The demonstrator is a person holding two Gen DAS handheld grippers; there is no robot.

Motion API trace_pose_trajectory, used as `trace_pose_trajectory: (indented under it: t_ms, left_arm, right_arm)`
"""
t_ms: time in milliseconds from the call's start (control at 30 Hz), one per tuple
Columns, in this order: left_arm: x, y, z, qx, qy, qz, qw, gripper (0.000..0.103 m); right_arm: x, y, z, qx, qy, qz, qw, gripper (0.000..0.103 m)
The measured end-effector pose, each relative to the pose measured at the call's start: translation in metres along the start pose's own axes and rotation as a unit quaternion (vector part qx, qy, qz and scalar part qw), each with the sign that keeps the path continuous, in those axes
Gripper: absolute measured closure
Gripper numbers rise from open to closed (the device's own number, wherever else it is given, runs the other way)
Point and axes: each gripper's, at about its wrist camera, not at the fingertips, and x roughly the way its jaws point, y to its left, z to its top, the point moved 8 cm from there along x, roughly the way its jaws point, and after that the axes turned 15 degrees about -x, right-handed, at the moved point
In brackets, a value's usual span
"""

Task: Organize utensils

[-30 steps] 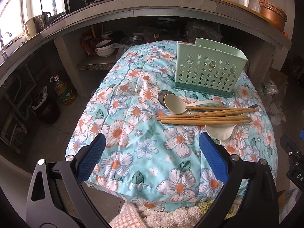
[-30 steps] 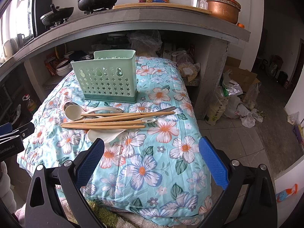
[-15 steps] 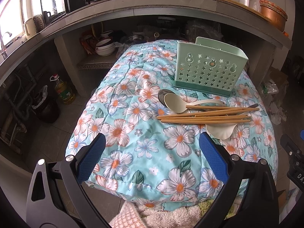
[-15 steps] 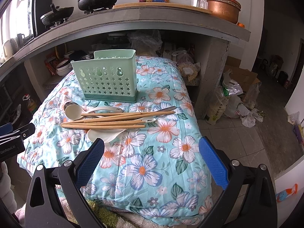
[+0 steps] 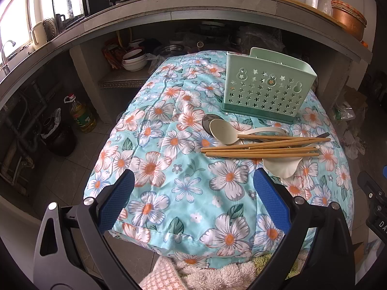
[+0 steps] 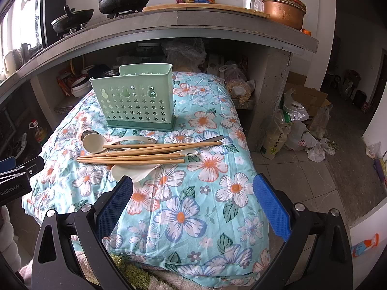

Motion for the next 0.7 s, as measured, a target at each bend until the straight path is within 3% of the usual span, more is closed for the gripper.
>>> trace_pose_trajectory:
  t_ms: [700]
  left_arm:
    - [0.003,0.008,0.006,-0.008,0.003,0.008,0.9999,0.008]
  right_arm:
    - [0.011,-0.003,0.004,0.004,0.009,0.002,1.000,0.006]
